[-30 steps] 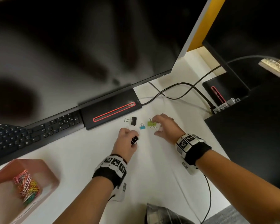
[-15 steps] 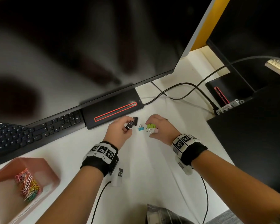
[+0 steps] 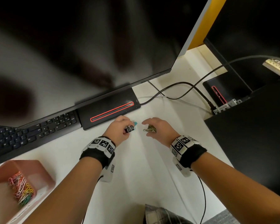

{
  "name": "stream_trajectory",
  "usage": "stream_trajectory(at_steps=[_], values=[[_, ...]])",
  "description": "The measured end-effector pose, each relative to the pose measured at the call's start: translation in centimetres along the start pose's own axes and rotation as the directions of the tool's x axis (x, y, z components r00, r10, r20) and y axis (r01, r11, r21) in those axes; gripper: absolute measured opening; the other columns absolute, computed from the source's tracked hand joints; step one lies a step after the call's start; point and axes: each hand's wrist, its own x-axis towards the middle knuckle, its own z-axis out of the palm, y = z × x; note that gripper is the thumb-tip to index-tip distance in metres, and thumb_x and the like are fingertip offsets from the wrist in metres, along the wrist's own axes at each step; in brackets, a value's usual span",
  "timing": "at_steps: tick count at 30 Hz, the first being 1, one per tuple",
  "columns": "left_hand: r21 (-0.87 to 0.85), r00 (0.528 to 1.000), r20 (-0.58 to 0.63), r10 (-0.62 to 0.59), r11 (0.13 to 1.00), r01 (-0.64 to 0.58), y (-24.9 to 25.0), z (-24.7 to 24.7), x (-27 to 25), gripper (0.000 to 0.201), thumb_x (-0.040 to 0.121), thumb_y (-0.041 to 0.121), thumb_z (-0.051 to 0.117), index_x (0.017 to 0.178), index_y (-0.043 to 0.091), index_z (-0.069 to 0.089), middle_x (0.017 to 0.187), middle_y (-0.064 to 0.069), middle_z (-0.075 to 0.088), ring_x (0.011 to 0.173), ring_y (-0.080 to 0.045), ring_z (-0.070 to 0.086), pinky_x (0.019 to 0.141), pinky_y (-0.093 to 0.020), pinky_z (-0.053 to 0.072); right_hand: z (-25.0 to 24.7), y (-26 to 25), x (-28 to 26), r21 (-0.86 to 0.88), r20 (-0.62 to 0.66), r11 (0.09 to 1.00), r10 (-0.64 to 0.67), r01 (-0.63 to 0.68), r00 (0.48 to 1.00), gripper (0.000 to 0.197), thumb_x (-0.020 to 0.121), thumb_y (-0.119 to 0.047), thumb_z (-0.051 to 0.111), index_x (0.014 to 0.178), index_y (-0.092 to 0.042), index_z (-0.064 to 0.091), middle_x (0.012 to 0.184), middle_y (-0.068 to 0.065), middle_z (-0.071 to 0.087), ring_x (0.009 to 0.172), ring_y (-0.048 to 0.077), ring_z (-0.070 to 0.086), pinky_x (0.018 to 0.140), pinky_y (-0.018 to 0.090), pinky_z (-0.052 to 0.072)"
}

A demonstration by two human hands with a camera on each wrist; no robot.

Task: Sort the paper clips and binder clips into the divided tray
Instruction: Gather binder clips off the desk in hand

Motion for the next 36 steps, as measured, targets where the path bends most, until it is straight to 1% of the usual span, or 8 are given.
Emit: stream_trajectory(at_steps=[4, 7, 12, 18, 24, 29, 33, 36], values=[[-0.057, 0.991, -0.077, -0.108, 0.993, 0.103, -1.2, -0.4, -1.6, 0.036, 0.072, 0.004, 0.063, 0.098, 0.028, 0.063, 0.098, 0.005, 0.057, 0.069, -0.014, 0.055, 0.068, -0.016, 0.042, 0.6, -1.6, 1.4, -0.06, 0.022, 0.998, -0.031, 0.032, 0.999, 0.041, 0.079, -0.011, 0.069, 0.119, -0.017, 0.059, 0.104, 0.011, 0.056, 0.094, 0.025, 0.057, 0.088, 0.029, 0.045], [-0.159, 0.971, -0.133, -0.196, 0.972, 0.174, -2.0, -0.7, -3.0, 0.035, 0.072, 0.008, 0.066, 0.095, 0.034, 0.061, 0.095, 0.005, 0.062, 0.067, -0.013, 0.056, 0.068, -0.011, 0.041, 1.7, -3.0, 2.7, -0.088, 0.042, 0.996, -0.015, 0.019, 0.999, 0.045, 0.082, -0.009, 0.066, 0.125, -0.017, 0.056, 0.112, 0.012, 0.052, 0.1, 0.026, 0.057, 0.091, 0.025, 0.042], [-0.263, 0.953, -0.161, -0.257, 0.942, 0.21, -2.6, -1.2, -5.4, 0.036, 0.072, 0.007, 0.066, 0.09, 0.038, 0.058, 0.092, 0.005, 0.065, 0.068, -0.012, 0.056, 0.069, -0.01, 0.042, 2.7, -4.5, 4.5, -0.138, 0.004, 0.989, 0.055, -0.054, 0.998, 0.042, 0.084, -0.011, 0.065, 0.124, -0.017, 0.056, 0.122, 0.012, 0.045, 0.104, 0.028, 0.056, 0.098, 0.035, 0.045], [-0.355, 0.944, -0.169, -0.283, 0.911, 0.21, -2.7, -1.6, -7.8, 0.042, 0.073, 0.005, 0.066, 0.087, 0.044, 0.057, 0.094, 0.004, 0.066, 0.07, -0.019, 0.061, 0.07, -0.013, 0.046, 3.7, -5.1, 4.3, -0.216, 0.029, 0.974, -0.066, 0.071, 0.997, 0.015, 0.084, -0.012, 0.062, 0.097, -0.005, 0.06, 0.113, 0.011, 0.054, 0.094, 0.03, 0.057, 0.083, 0.033, 0.045], [-0.432, 0.928, -0.249, -0.278, 0.889, 0.15, -1.5, -3.7, -12.2, 0.038, 0.074, 0.004, 0.068, 0.092, 0.037, 0.06, 0.089, 0.005, 0.064, 0.063, -0.015, 0.057, 0.065, -0.007, 0.045, 5.2, -6.6, 2.4, -0.279, 0.07, 0.954, -0.093, 0.109, 0.993, 0.01, 0.087, -0.017, 0.055, 0.093, -0.008, 0.054, 0.095, 0.011, 0.058, 0.084, 0.031, 0.055, 0.073, 0.035, 0.042], [-0.441, 0.841, -0.427, -0.333, 0.888, 0.127, -2.7, -8.4, -20.2, 0.036, 0.076, 0.002, 0.069, 0.1, 0.028, 0.062, 0.094, 0.004, 0.064, 0.072, -0.012, 0.06, 0.071, -0.017, 0.053, 8.0, -13.9, 0.2, -0.136, 0.106, 0.953, -0.258, 0.271, 0.96, 0.01, 0.084, -0.018, 0.062, 0.088, -0.01, 0.057, 0.09, 0.007, 0.059, 0.08, 0.024, 0.055, 0.074, 0.032, 0.043], [-0.261, 0.73, -0.528, -0.434, 0.901, 0.346, -6.7, -12.0, -28.6, 0.034, 0.075, 0.008, 0.073, 0.1, 0.028, 0.062, 0.094, 0.006, 0.063, 0.073, -0.003, 0.062, 0.066, -0.012, 0.048, 12.7, -23.2, -1.2, -0.022, 0.184, 0.883, -0.458, 0.469, 0.87, 0.008, 0.082, -0.016, 0.063, 0.087, -0.013, 0.058, 0.09, 0.004, 0.06, 0.081, 0.021, 0.056, 0.076, 0.031, 0.044], [-0.247, 0.644, -0.545, -0.537, 0.837, 0.489, -10.3, -13.5, -33.4, 0.036, 0.071, 0.007, 0.075, 0.098, 0.026, 0.062, 0.094, 0.003, 0.066, 0.068, -0.002, 0.061, 0.065, -0.011, 0.041, 17.4, -30.1, -2.5, 0.066, 0.244, 0.838, -0.54, 0.542, 0.806, 0.007, 0.082, -0.014, 0.062, 0.085, -0.014, 0.055, 0.091, 0.002, 0.058, 0.084, 0.02, 0.055, 0.078, 0.033, 0.047]])
